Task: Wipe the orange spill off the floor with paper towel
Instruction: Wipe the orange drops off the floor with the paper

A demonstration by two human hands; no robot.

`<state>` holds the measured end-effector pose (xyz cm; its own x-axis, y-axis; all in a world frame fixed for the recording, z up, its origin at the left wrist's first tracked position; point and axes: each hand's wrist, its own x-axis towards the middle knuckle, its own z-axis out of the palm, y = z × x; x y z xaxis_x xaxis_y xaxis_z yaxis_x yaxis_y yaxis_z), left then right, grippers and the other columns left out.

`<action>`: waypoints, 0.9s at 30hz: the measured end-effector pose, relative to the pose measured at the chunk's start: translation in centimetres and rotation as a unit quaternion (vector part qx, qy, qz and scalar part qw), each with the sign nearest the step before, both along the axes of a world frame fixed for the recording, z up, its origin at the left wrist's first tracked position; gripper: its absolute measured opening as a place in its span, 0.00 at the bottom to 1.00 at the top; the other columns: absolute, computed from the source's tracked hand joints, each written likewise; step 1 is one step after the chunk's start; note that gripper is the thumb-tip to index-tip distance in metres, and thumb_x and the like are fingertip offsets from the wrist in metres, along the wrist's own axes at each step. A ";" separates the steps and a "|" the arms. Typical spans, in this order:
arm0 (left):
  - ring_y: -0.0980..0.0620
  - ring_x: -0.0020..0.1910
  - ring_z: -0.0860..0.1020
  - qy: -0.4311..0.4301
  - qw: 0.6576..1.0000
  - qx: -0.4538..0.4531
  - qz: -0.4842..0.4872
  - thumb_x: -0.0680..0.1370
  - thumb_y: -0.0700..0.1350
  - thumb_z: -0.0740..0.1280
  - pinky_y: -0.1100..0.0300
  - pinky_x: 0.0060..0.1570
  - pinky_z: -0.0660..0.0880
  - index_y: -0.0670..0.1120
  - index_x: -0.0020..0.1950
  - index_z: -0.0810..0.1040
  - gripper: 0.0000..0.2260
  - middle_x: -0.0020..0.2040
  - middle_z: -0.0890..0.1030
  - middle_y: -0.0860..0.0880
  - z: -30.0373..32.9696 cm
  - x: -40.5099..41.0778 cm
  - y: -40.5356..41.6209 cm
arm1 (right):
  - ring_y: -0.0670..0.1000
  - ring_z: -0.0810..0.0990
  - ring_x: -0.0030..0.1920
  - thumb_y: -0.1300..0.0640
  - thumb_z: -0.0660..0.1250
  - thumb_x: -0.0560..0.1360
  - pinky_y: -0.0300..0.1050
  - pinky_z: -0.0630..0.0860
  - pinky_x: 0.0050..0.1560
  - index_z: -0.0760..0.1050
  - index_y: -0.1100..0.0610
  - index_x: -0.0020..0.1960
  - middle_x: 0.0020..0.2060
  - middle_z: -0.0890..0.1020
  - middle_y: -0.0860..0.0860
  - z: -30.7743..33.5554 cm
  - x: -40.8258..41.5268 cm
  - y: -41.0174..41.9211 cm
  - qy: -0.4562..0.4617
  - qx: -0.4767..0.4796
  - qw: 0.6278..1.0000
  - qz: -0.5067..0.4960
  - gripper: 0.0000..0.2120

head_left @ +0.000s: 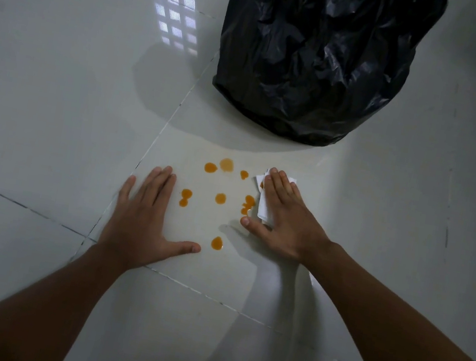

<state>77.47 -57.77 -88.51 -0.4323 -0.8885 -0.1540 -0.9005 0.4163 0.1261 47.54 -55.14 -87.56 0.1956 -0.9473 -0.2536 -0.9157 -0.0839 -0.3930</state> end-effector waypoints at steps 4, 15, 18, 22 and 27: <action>0.47 0.83 0.49 0.002 1.000 0.010 -0.002 0.62 0.85 0.51 0.38 0.79 0.49 0.41 0.82 0.50 0.62 0.84 0.52 0.45 0.0 0.1 0.0 | 0.48 0.38 0.81 0.23 0.47 0.73 0.45 0.38 0.79 0.41 0.58 0.82 0.82 0.41 0.51 0.0 0.2 0.4 -0.001 -0.011 1.000 0.022 0.52; 0.47 0.83 0.43 -0.014 0.999 0.025 -0.029 0.58 0.87 0.50 0.37 0.79 0.45 0.41 0.82 0.44 0.67 0.84 0.45 0.44 -0.2 0.6 0.1 | 0.47 0.37 0.81 0.22 0.47 0.72 0.48 0.40 0.80 0.40 0.58 0.82 0.82 0.41 0.51 0.2 0.7 1.1 0.002 -0.008 0.999 0.043 0.53; 0.47 0.83 0.44 -0.009 0.999 0.027 -0.026 0.58 0.88 0.49 0.38 0.79 0.45 0.41 0.82 0.46 0.68 0.84 0.46 0.44 -0.1 0.5 0.0 | 0.48 0.37 0.81 0.22 0.47 0.72 0.48 0.40 0.81 0.40 0.58 0.82 0.82 0.41 0.52 0.1 1.1 1.3 0.001 -0.010 0.999 0.041 0.54; 0.49 0.83 0.42 0.001 0.999 0.034 -0.020 0.57 0.88 0.49 0.38 0.79 0.44 0.42 0.82 0.44 0.68 0.84 0.44 0.45 -0.2 0.6 -0.1 | 0.48 0.38 0.81 0.21 0.47 0.72 0.50 0.42 0.81 0.41 0.59 0.82 0.82 0.42 0.52 0.3 1.6 1.5 0.006 -0.014 0.999 0.045 0.54; 0.49 0.83 0.42 0.014 0.999 0.033 -0.019 0.56 0.88 0.49 0.38 0.79 0.43 0.42 0.82 0.43 0.69 0.84 0.44 0.45 -0.3 0.6 0.0 | 0.49 0.37 0.81 0.21 0.46 0.71 0.51 0.44 0.81 0.40 0.59 0.82 0.82 0.41 0.52 0.5 2.5 2.0 0.014 -0.006 0.998 0.055 0.55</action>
